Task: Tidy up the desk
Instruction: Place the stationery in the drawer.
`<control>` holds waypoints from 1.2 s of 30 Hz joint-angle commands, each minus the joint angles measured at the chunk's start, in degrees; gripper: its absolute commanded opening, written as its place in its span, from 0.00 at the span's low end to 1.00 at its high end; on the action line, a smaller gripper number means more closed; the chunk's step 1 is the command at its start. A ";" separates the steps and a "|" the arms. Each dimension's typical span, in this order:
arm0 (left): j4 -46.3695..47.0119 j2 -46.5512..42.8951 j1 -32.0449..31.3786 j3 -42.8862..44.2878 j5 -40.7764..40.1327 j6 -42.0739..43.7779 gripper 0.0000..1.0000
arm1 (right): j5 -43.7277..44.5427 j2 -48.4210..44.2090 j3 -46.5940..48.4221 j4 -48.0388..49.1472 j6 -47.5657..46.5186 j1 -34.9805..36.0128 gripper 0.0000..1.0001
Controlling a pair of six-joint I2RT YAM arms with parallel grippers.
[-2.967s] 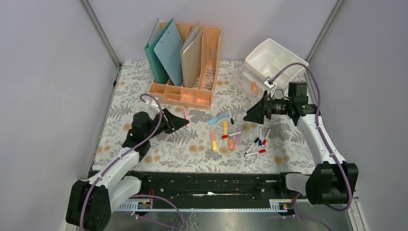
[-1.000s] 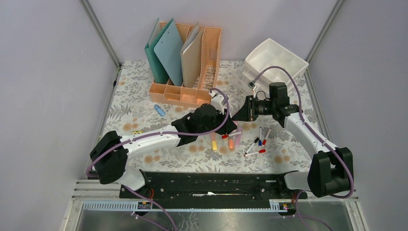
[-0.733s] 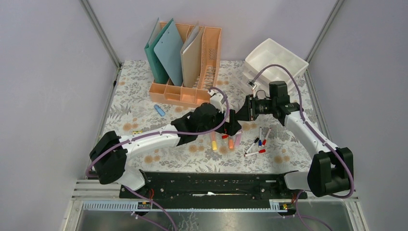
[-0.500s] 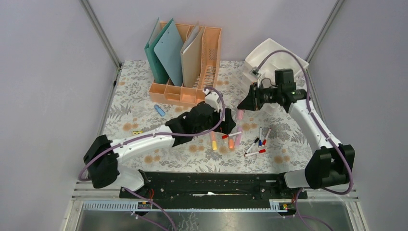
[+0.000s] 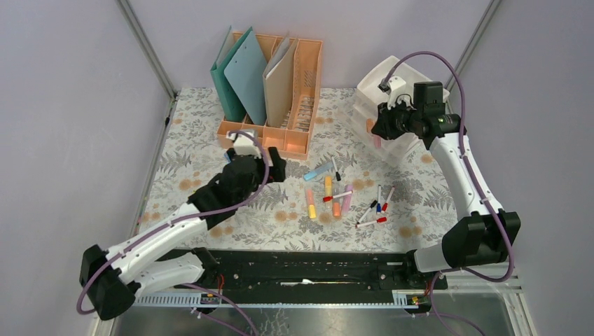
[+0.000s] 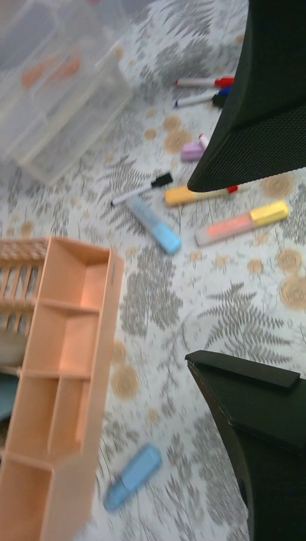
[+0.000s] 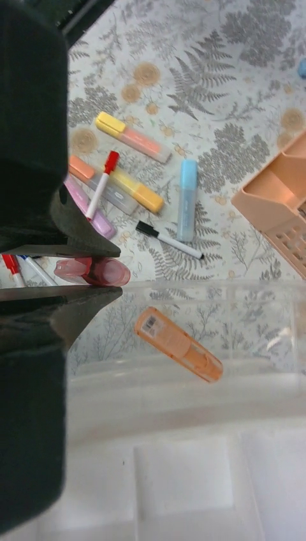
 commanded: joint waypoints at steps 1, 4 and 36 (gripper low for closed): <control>-0.77 -5.94 5.19 -3.85 0.76 -2.35 0.99 | 7.64 0.80 3.07 5.45 0.38 0.02 0.00; -2.18 -7.88 9.60 -5.23 4.12 -2.93 0.99 | 12.31 3.20 5.14 5.92 1.02 -0.03 0.00; -0.14 -7.85 27.46 -10.11 19.49 -4.44 0.99 | 15.96 6.09 3.78 3.70 -12.96 -0.07 0.00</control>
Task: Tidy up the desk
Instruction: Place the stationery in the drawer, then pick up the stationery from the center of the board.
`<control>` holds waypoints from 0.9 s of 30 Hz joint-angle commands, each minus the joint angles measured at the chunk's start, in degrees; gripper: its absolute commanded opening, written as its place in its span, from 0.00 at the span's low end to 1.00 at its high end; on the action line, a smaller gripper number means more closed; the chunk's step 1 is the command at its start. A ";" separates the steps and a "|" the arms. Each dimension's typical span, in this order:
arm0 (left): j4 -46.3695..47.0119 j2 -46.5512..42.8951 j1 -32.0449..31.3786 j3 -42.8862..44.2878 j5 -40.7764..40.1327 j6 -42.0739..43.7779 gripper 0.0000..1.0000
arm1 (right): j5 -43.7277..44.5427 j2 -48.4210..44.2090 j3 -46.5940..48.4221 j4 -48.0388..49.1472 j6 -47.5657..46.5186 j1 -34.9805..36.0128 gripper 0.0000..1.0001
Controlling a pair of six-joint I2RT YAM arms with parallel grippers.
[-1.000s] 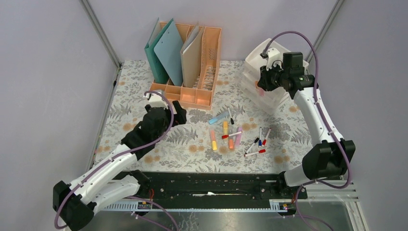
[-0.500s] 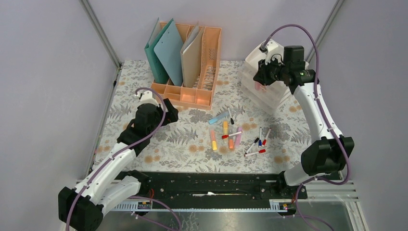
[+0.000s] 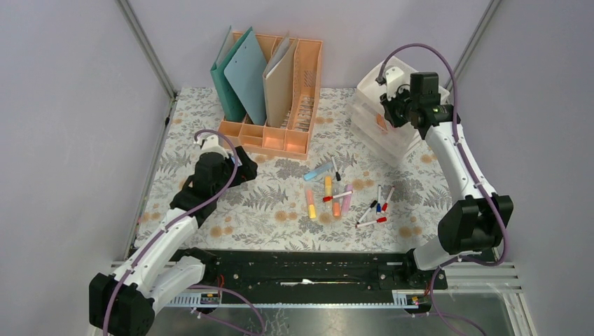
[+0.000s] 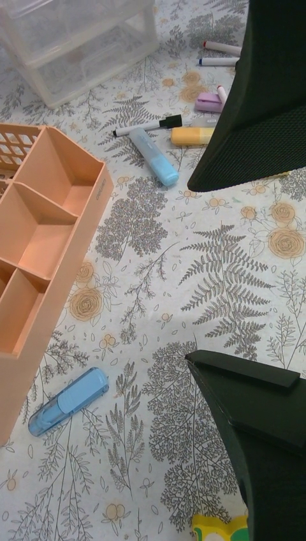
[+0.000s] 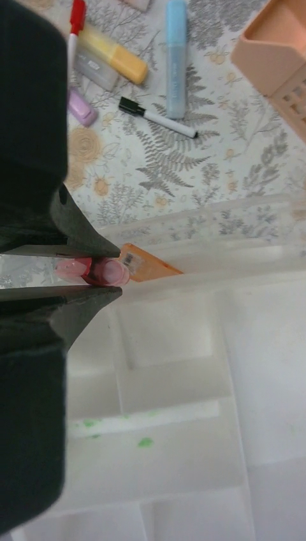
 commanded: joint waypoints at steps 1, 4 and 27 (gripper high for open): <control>3.55 -0.94 1.04 -0.19 2.15 -0.91 0.99 | -3.34 0.25 -2.12 -2.43 -2.83 -0.07 0.00; 4.05 -0.88 1.53 -0.32 3.63 -0.97 0.99 | -10.64 0.97 -1.94 -6.10 -2.01 -0.09 0.00; 13.71 0.33 5.81 -5.51 22.81 -6.07 0.99 | -17.58 -7.71 -6.74 -7.49 7.46 -0.07 0.84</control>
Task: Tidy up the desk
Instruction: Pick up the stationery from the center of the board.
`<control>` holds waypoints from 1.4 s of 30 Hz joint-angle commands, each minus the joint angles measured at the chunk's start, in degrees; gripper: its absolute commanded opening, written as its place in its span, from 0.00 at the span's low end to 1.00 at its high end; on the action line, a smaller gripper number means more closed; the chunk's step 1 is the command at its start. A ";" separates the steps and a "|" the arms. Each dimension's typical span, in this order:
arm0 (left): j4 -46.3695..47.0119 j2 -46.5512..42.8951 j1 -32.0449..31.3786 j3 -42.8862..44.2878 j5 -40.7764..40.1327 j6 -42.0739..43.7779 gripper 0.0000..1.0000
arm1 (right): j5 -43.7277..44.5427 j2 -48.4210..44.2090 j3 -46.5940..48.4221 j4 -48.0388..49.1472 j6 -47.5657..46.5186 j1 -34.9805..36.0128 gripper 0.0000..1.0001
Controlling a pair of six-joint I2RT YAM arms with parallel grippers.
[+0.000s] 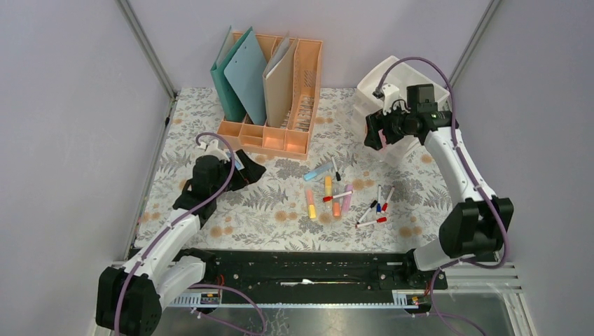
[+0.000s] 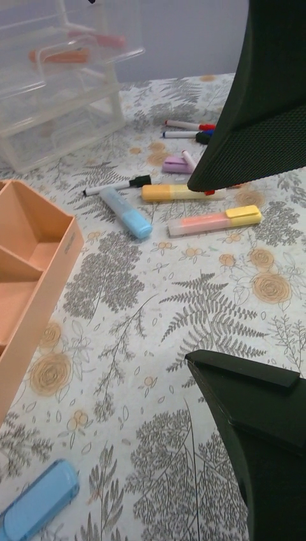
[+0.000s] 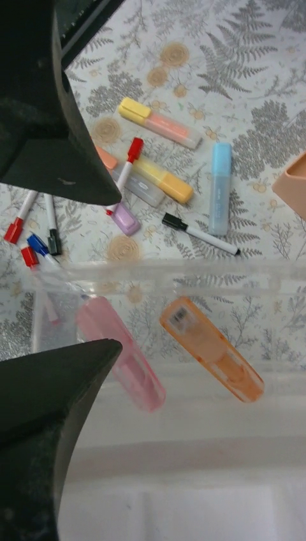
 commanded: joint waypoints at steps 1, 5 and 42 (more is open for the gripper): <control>2.65 -2.72 0.34 1.20 5.40 1.04 0.99 | -4.08 -10.13 -4.01 0.69 0.22 -0.09 0.88; -2.93 -3.95 0.64 4.01 2.26 5.83 0.99 | -5.47 -19.12 -10.03 1.09 -0.42 -0.14 1.00; -4.54 44.87 5.38 23.97 -31.46 -8.76 0.83 | -22.33 -35.54 -31.28 14.97 5.03 -8.83 1.00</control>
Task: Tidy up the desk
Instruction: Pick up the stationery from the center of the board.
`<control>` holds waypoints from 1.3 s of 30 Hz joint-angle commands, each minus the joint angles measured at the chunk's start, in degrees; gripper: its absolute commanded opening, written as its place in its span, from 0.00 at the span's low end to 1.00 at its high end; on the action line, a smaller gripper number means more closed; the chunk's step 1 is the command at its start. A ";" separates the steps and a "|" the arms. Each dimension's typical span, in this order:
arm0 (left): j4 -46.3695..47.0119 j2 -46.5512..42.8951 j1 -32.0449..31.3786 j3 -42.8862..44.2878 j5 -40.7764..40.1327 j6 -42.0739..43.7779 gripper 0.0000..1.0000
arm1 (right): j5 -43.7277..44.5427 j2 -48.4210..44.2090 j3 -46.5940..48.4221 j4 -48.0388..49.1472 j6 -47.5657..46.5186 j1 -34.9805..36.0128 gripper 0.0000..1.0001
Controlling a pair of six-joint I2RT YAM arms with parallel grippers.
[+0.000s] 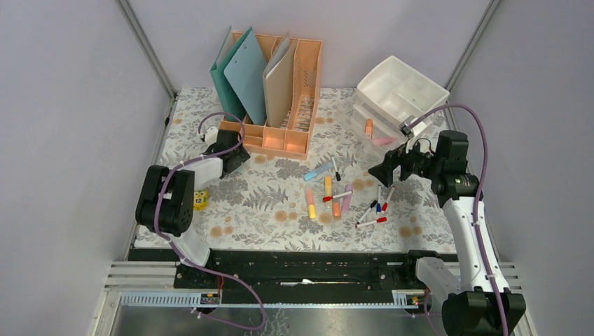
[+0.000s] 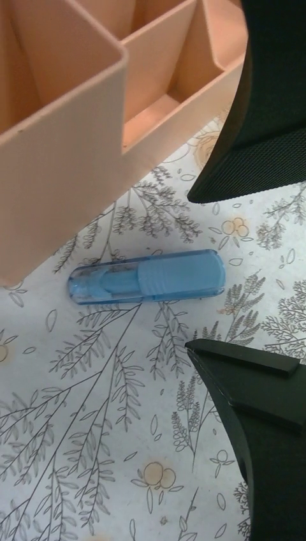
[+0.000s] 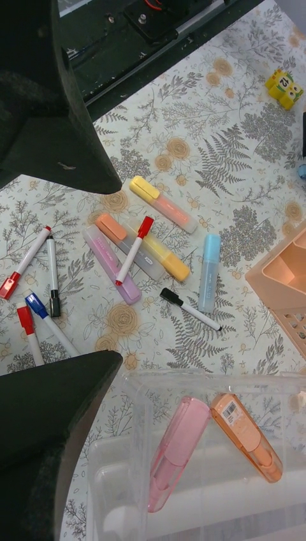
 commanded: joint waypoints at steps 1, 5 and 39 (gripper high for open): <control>-4.32 2.74 0.35 4.62 -3.88 -3.60 0.82 | -1.22 -1.52 -0.41 1.89 0.52 -0.20 1.00; -6.49 5.03 0.31 5.53 -5.85 -4.15 0.79 | -0.98 -2.17 -0.46 1.88 0.56 -0.20 1.00; 17.59 -36.28 -2.56 -27.35 31.02 2.93 0.00 | -7.02 -3.29 -1.01 2.09 2.21 -0.20 1.00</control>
